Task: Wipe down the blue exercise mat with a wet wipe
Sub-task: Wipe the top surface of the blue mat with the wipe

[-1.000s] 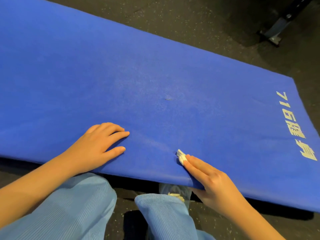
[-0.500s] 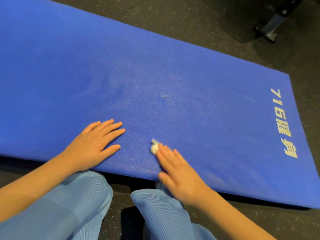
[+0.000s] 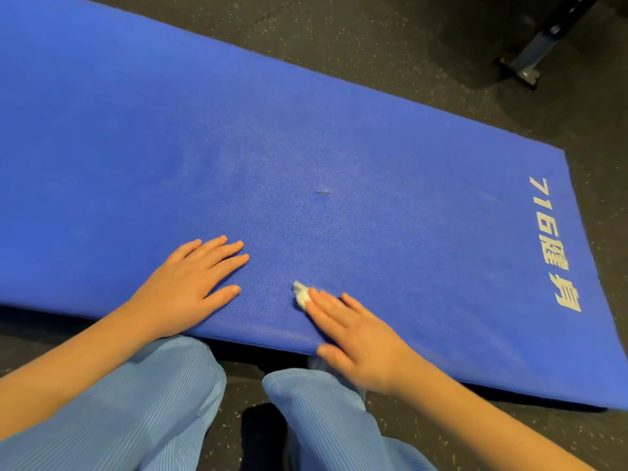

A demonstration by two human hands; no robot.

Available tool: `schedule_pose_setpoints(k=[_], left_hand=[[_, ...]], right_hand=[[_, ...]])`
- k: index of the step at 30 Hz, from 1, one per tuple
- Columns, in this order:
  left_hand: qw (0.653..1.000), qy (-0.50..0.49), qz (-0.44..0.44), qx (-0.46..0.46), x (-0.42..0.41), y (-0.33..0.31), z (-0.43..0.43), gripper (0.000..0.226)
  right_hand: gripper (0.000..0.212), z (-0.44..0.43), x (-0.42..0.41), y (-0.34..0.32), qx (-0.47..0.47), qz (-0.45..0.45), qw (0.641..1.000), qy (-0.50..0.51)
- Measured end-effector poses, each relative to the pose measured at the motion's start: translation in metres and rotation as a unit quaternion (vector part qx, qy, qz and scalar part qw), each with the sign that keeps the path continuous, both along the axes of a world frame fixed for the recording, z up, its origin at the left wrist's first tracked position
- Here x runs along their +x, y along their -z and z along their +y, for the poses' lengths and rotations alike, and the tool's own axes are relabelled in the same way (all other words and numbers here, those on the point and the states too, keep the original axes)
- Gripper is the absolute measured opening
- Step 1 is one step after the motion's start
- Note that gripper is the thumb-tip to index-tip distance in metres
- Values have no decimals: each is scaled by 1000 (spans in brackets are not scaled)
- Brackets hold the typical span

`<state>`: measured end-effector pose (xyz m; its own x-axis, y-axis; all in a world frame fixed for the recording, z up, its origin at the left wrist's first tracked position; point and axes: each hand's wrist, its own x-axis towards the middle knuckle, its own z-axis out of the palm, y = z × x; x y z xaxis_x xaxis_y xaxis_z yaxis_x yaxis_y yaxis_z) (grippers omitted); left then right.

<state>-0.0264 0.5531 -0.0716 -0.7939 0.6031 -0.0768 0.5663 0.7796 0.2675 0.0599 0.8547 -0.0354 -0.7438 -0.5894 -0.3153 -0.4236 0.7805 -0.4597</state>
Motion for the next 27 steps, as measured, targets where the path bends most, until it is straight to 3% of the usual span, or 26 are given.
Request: schedule_pose_setpoints(k=[4, 6, 9, 12, 15, 17, 21, 23, 27], left_hand=[[1000, -1, 0, -5, 0, -1, 0, 67], [1000, -4, -1, -8, 1, -1, 1, 67], [1000, 1, -4, -19, 1, -3, 1, 66], [1000, 5, -9, -25, 1, -4, 0, 65], [999, 3, -18, -28, 1, -5, -1, 64], [999, 1, -29, -31, 1, -4, -1, 63], [998, 0, -44, -39, 0, -3, -2, 62], [998, 4, -44, -44, 0, -2, -2, 61], [997, 12, -54, -50, -2, -4, -3, 60]], right_hand=[[80, 6, -56, 28, 73, 11, 981, 179], [83, -12, -65, 32, 46, 6, 969, 242], [82, -33, -40, 20, -15, -2, 989, 146], [80, -10, -48, 23, 30, 23, 995, 92], [74, 8, -95, 38, 90, 11, 970, 226], [70, -2, -110, 43, 68, 14, 954, 293], [87, -23, -86, 34, 14, 14, 989, 150], [85, -4, -92, 37, 48, 31, 993, 99], [71, 13, -142, 53, 114, 15, 959, 259]])
